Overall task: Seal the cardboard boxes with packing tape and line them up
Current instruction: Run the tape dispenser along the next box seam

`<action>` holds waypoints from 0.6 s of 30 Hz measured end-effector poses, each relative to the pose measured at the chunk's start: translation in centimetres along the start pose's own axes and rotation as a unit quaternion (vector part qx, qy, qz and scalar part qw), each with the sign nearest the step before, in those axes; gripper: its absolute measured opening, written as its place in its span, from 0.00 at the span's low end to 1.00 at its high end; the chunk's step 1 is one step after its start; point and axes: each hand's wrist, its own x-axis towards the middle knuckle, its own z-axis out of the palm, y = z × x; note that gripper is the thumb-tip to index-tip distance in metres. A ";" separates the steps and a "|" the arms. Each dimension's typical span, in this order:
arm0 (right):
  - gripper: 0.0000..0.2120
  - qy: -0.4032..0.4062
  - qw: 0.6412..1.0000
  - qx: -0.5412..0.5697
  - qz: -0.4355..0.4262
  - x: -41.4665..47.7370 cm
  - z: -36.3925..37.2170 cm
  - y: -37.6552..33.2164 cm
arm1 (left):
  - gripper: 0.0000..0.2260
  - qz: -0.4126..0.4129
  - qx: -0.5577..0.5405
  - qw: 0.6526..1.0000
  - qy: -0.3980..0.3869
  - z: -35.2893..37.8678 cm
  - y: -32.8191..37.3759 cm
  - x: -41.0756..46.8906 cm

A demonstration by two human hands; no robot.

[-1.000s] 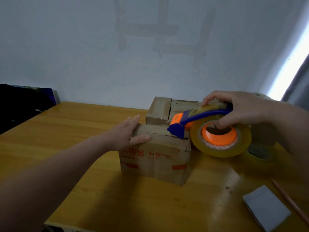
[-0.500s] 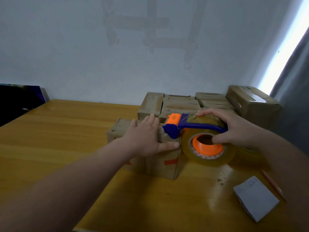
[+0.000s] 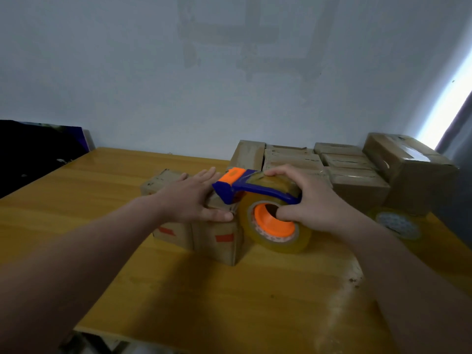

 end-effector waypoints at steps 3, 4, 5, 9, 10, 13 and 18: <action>0.32 -0.004 1.000 -0.010 0.004 0.5 0.0 -0.4 | 0.61 0.004 0.003 1.000 -0.003 -0.1 -0.6 0.0; 0.32 -0.012 1.000 -0.014 0.007 0.5 -0.3 -0.5 | 0.61 0.002 0.005 1.000 -0.004 -0.1 -0.6 0.0; 0.32 -0.021 1.000 -0.021 0.009 0.5 -0.8 -0.5 | 0.62 -0.001 0.007 1.000 -0.006 -0.1 -0.6 0.0; 0.28 -0.050 0.997 -0.061 0.012 -0.4 -3.6 -0.1 | 0.63 -0.014 0.037 0.999 -0.022 -0.4 -0.2 -0.2; 0.28 -0.064 0.996 -0.066 0.018 -1.0 -4.4 0.2 | 0.64 -0.017 0.043 0.999 -0.026 -0.5 -0.1 -0.2; 0.27 -0.104 0.992 -0.048 0.052 -2.8 -6.2 1.3 | 0.64 -0.021 0.049 0.998 -0.034 -0.5 -0.1 -0.1; 0.29 -0.119 0.985 -0.106 0.063 -1.8 -3.9 1.8 | 0.61 -0.023 0.035 0.998 -0.049 -0.8 0.3 -0.3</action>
